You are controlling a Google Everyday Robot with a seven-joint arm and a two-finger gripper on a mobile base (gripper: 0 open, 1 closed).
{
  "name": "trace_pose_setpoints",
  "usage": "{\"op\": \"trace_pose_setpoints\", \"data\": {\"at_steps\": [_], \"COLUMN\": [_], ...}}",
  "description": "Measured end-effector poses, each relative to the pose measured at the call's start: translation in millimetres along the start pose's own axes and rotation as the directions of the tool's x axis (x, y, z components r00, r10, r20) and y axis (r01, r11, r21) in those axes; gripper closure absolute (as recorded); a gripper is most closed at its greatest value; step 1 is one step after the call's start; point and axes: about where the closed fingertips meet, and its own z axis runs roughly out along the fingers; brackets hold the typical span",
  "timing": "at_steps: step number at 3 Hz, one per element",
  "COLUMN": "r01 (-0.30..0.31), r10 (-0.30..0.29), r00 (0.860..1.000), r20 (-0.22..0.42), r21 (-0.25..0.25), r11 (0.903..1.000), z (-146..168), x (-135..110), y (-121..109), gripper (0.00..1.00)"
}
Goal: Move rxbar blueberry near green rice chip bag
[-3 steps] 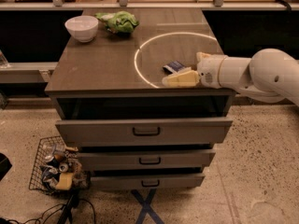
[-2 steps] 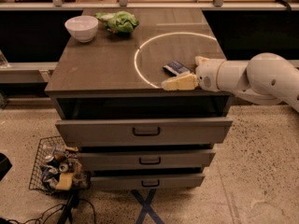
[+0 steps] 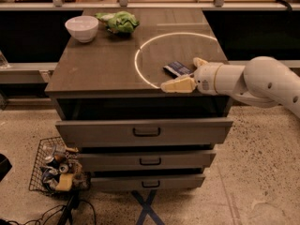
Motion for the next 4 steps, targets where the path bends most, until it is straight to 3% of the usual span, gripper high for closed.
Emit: {"op": "trace_pose_setpoints", "data": {"at_steps": [2,3,4], "r01": [0.000,0.000,0.001], "r10": [0.000,0.000,-0.001], "r00": [1.000,1.000,1.000], "r20": [0.000,0.000,0.000], "r21": [0.000,-0.002,-0.002], "r11": [1.0000,1.0000,1.0000], "z": [-0.7,-2.2,-2.2], "x": [-2.2,-8.3,-8.4], "y": [0.1,0.9,0.9], "gripper": [0.85,1.00,1.00]}}
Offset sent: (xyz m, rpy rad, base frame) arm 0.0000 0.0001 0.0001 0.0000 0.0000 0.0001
